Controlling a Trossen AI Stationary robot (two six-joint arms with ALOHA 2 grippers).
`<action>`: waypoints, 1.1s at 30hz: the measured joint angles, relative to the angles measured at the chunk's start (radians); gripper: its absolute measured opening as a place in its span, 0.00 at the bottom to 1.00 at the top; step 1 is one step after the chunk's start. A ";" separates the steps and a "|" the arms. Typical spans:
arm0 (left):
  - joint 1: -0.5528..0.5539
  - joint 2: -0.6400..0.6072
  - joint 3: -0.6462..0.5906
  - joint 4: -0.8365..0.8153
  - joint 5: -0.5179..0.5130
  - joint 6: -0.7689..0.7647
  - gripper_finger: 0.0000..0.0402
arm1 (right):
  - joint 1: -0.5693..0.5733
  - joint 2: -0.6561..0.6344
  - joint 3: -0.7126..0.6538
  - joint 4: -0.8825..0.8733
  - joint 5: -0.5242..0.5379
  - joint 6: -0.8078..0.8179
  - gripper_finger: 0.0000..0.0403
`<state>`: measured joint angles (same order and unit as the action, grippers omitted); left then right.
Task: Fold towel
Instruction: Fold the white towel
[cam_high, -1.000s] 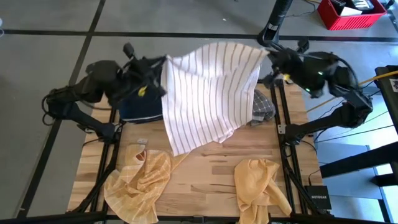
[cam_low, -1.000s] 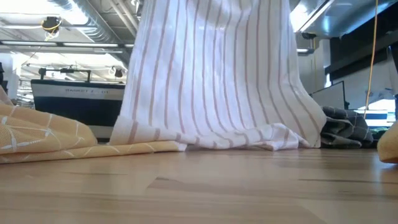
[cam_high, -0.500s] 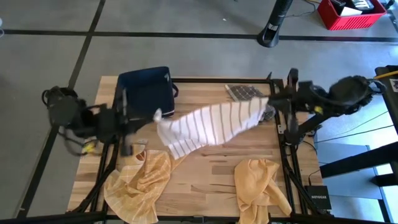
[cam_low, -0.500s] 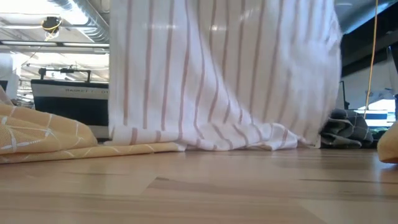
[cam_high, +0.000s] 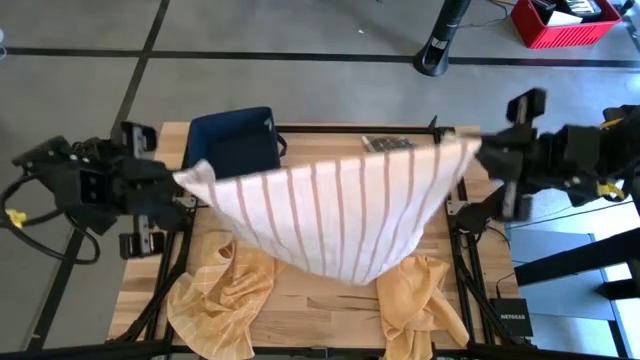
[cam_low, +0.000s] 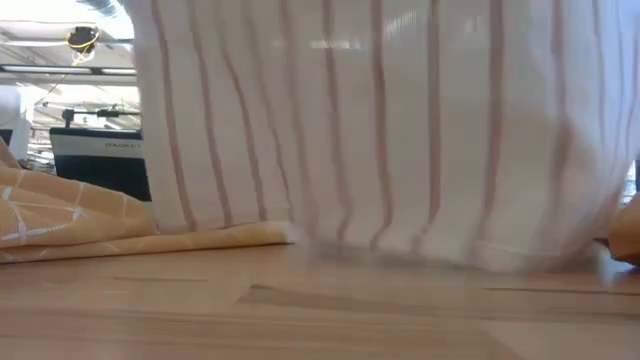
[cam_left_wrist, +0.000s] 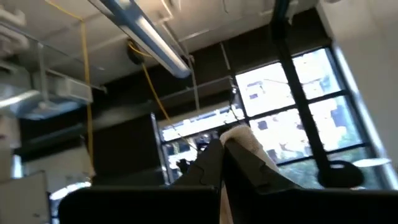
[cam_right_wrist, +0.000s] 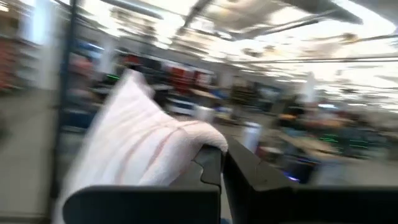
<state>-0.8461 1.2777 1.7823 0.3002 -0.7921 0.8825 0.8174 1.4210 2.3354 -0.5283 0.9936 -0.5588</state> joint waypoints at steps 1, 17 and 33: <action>0.005 -0.003 0.000 0.028 0.000 0.028 0.00 | 0.000 0.012 0.021 0.010 0.040 -0.043 0.02; 0.144 -0.036 0.018 -0.017 -0.539 0.317 0.00 | -0.240 -0.036 -0.015 -0.417 0.344 0.113 0.02; 0.343 -0.152 0.011 -0.712 -0.480 -0.284 0.00 | -0.620 -0.041 -0.159 -0.942 0.031 0.532 0.02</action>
<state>-0.5027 1.1253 1.7932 -0.4121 -1.2720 0.5980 0.1970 1.3803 2.1765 -1.4698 1.0244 -0.0267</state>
